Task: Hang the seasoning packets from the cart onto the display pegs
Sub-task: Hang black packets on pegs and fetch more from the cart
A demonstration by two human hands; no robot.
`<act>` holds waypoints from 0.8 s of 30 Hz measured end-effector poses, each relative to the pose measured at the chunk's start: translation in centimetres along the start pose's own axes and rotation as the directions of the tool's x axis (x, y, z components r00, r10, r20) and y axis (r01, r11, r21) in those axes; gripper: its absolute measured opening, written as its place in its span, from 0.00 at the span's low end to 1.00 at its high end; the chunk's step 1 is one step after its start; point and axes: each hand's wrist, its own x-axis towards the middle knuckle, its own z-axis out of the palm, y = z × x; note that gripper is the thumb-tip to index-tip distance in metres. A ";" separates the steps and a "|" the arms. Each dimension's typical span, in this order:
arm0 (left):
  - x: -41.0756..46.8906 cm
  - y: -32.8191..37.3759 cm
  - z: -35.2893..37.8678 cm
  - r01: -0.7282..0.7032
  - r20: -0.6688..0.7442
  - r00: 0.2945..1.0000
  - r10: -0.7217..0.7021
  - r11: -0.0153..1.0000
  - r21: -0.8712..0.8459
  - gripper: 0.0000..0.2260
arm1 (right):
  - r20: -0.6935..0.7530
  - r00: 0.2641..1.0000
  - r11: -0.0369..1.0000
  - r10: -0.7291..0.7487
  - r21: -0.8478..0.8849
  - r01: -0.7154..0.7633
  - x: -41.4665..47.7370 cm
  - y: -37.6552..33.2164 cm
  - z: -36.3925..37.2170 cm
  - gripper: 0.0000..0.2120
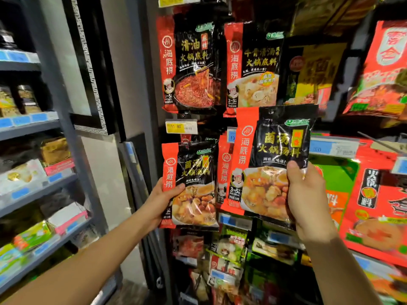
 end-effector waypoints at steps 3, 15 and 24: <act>1.4 0.2 0.0 -0.049 -0.045 0.998 0.050 0.999 0.012 0.23 | -0.002 1.000 1.000 -0.001 -0.011 0.001 0.3 0.4 0.3 0.30; 4.9 0.7 0.8 -0.037 -0.020 0.999 0.037 0.999 -0.009 0.25 | -0.005 1.000 0.999 0.022 -0.036 -0.022 1.0 0.3 0.2 0.30; 5.8 1.8 1.3 0.078 0.046 0.996 -0.072 0.985 -0.155 0.13 | 0.001 1.000 0.999 -0.011 -0.038 0.011 0.7 0.2 0.6 0.59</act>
